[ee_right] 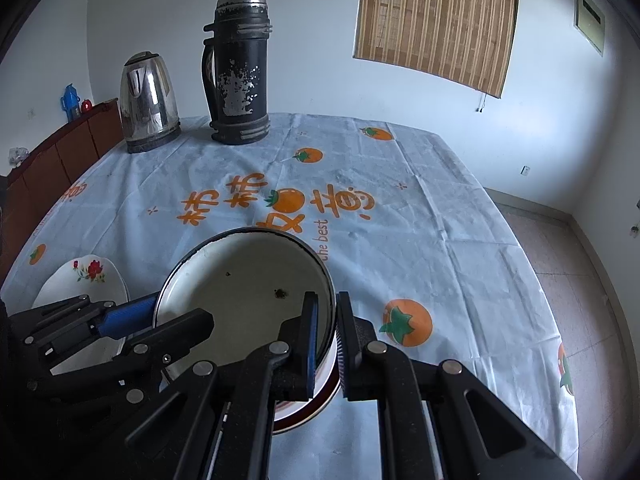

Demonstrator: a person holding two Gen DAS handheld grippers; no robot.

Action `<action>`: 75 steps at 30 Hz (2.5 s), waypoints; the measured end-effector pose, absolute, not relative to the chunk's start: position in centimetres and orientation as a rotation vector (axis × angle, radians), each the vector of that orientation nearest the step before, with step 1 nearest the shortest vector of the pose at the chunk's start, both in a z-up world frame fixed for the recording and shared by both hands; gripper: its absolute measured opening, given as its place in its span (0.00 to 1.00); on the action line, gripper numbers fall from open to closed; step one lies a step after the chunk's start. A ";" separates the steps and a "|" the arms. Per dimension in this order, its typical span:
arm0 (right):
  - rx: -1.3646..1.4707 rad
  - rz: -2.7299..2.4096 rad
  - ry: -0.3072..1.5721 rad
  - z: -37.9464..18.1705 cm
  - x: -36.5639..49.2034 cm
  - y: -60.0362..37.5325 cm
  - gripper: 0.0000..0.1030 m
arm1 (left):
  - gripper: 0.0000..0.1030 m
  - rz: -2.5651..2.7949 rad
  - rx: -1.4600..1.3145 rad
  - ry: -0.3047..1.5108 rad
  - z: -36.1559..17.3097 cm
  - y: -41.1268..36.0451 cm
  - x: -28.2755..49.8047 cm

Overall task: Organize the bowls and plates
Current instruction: 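Lower the white enamel bowl into the pink bowl with both tools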

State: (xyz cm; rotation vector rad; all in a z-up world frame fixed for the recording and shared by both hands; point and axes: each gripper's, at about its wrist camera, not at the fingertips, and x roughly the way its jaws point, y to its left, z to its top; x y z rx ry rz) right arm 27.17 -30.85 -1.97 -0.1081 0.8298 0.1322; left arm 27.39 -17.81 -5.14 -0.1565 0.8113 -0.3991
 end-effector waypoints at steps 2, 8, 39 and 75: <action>-0.102 0.140 0.840 -2.1 27.3 -31.0 0.09 | 0.26 -0.400 -0.154 0.815 -5.2 -17.8 27.4; -0.100 0.149 0.861 -2.6 27.7 -31.1 0.09 | 0.26 -0.400 -0.152 0.819 -5.3 -17.9 27.5; -0.096 0.158 0.889 -3.7 27.8 -31.4 0.10 | 0.28 -0.395 -0.093 0.810 -5.3 -18.5 27.4; -0.094 0.174 0.902 -4.2 27.8 -31.5 0.09 | 0.41 -0.386 -0.116 0.782 -5.4 -17.7 27.9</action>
